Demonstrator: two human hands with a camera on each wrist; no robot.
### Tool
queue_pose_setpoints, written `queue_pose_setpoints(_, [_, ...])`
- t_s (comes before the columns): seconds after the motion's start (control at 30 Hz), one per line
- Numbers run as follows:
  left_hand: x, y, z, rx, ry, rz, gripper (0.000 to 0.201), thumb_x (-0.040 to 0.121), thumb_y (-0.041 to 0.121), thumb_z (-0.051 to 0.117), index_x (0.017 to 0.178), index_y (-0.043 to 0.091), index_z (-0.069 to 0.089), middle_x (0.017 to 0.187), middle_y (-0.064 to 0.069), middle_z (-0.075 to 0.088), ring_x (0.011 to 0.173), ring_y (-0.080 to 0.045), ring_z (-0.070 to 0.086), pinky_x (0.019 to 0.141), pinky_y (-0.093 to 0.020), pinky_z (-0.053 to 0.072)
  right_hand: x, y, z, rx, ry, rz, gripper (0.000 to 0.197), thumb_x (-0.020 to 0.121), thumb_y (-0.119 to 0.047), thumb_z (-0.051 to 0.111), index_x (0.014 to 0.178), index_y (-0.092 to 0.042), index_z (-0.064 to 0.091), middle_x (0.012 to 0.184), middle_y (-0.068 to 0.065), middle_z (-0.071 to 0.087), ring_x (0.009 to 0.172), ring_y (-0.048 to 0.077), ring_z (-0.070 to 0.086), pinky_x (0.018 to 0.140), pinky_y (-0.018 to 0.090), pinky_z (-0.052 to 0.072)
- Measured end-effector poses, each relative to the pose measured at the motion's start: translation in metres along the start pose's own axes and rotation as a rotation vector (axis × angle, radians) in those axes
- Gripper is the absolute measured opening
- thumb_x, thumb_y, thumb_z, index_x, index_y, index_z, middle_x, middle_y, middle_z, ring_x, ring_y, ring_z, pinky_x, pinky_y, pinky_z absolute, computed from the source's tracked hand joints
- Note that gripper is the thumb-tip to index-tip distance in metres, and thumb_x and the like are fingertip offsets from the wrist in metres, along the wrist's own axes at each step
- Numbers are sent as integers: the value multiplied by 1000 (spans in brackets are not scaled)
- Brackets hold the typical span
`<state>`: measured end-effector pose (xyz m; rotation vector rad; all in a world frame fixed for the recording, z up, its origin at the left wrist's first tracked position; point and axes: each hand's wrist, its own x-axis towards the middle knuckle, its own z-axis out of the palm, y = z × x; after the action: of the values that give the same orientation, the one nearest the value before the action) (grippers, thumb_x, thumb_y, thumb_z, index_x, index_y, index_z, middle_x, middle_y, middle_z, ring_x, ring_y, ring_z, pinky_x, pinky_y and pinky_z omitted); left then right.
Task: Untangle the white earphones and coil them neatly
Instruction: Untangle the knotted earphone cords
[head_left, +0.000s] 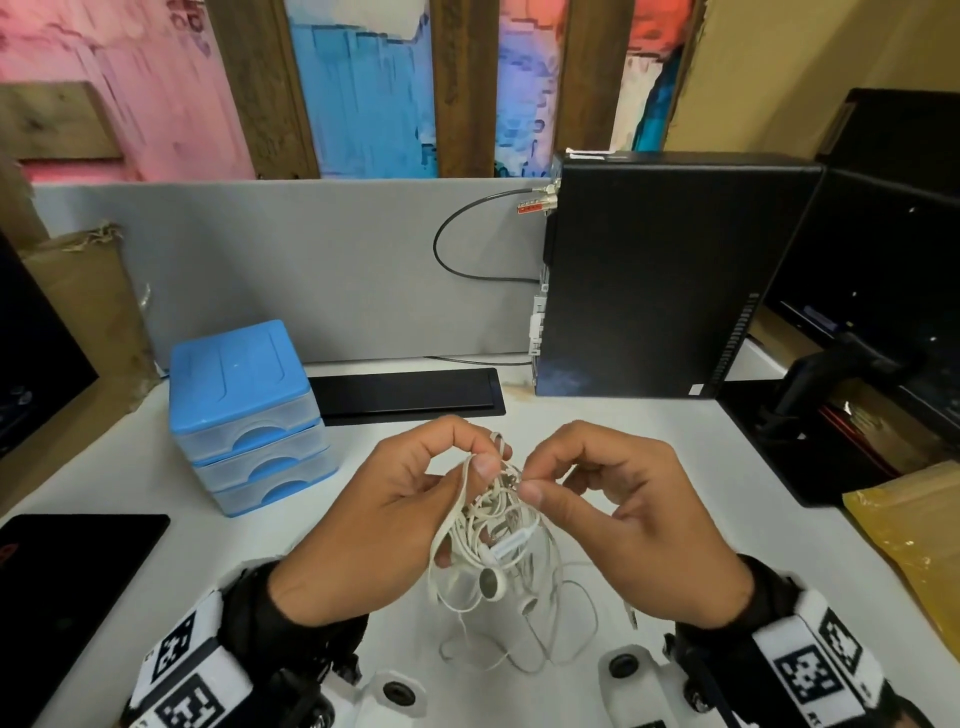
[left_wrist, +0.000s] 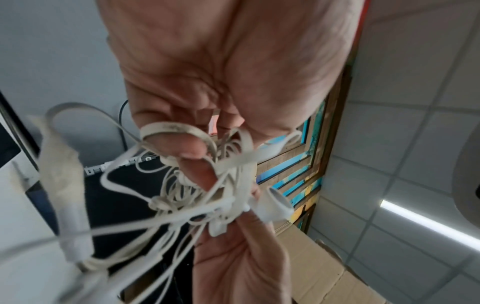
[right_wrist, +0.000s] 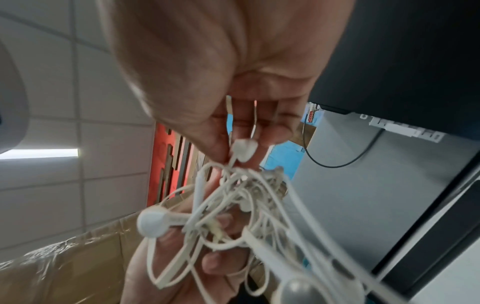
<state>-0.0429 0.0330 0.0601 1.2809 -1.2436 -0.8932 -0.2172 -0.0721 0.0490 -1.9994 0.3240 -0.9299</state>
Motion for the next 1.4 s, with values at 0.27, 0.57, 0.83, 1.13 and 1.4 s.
queue_pose_setpoints(0.27, [1,-5,5,-142,70,-30,25,98,25,53,95,1,60,74,-11,67,61,-14,60,56,-22,49,-3,-9,-10,-83,-310,58,7,98,-15,61,91,-18,63,93,-5,61,93,25,58,80,41,48])
queue_pose_setpoints(0.57, [-2,-4,14,78,194,207,17,94,36,57,89,20,61,75,-9,68,57,-34,58,49,-40,48,-1,-3,7,68,-118,138,30,83,-41,72,80,-11,68,76,1,67,72,19,60,68,46,47])
queue_pose_setpoints(0.83, [-2,1,8,109,83,-1,10,84,13,75,88,16,66,62,1,64,45,-7,51,42,-18,42,2,3,5,77,82,175,15,90,-16,69,79,-13,79,78,0,74,70,12,64,63,28,49])
queue_pose_setpoints(1.13, [5,-17,-5,435,255,40,21,91,9,67,86,28,60,78,10,68,62,-7,66,50,-22,50,8,-7,-18,213,164,295,28,90,-29,69,68,-12,63,49,2,42,51,23,34,51,30,32])
queue_pose_setpoints(1.4, [9,-17,-11,453,328,75,22,87,9,72,85,29,63,74,9,66,59,-10,64,52,-19,47,5,6,-37,-610,21,171,12,92,-37,66,87,-34,76,63,-13,65,60,8,57,62,27,48])
